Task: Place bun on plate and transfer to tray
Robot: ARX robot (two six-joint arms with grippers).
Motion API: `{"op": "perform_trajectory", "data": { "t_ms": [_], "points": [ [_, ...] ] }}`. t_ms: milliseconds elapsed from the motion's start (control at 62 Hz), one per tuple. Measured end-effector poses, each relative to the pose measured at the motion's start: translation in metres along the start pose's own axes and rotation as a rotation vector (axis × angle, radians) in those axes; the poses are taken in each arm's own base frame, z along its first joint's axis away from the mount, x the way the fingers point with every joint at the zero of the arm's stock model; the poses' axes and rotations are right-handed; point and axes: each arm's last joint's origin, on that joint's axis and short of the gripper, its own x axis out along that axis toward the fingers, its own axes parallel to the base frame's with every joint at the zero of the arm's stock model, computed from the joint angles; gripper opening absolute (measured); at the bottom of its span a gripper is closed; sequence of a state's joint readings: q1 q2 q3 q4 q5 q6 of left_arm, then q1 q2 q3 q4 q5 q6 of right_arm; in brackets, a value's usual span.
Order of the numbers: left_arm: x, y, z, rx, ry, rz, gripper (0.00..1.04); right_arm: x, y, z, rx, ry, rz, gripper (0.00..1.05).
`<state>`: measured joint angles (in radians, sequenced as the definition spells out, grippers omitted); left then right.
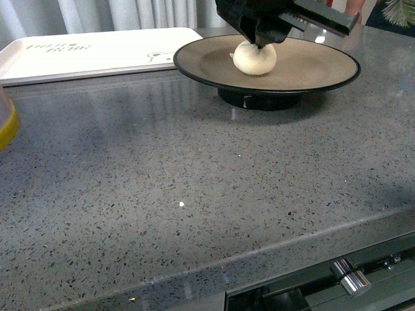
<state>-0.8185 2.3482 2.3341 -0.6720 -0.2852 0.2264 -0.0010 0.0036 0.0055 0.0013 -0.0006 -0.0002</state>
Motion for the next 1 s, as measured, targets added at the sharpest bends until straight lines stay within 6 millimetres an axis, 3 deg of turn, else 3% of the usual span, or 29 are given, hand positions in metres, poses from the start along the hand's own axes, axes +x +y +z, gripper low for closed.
{"op": "perform_trajectory", "data": {
  "t_ms": [193,516,838,999],
  "points": [
    [-0.001,0.0,-0.002,-0.017,0.015,-0.027,0.04,0.0,0.0,0.0,0.0,0.0,0.0,0.96],
    [-0.005,0.001,0.001,-0.041,0.011,-0.026,0.48,0.0,0.0,0.0,0.0,0.0,0.0,0.96],
    [-0.023,0.013,0.012,-0.083,-0.032,-0.031,0.98,0.0,0.0,0.0,0.0,0.0,0.0,0.96],
    [-0.047,0.037,0.014,-0.13,-0.086,0.029,0.98,0.0,0.0,0.0,0.0,0.0,0.0,0.96]
  ]
}}
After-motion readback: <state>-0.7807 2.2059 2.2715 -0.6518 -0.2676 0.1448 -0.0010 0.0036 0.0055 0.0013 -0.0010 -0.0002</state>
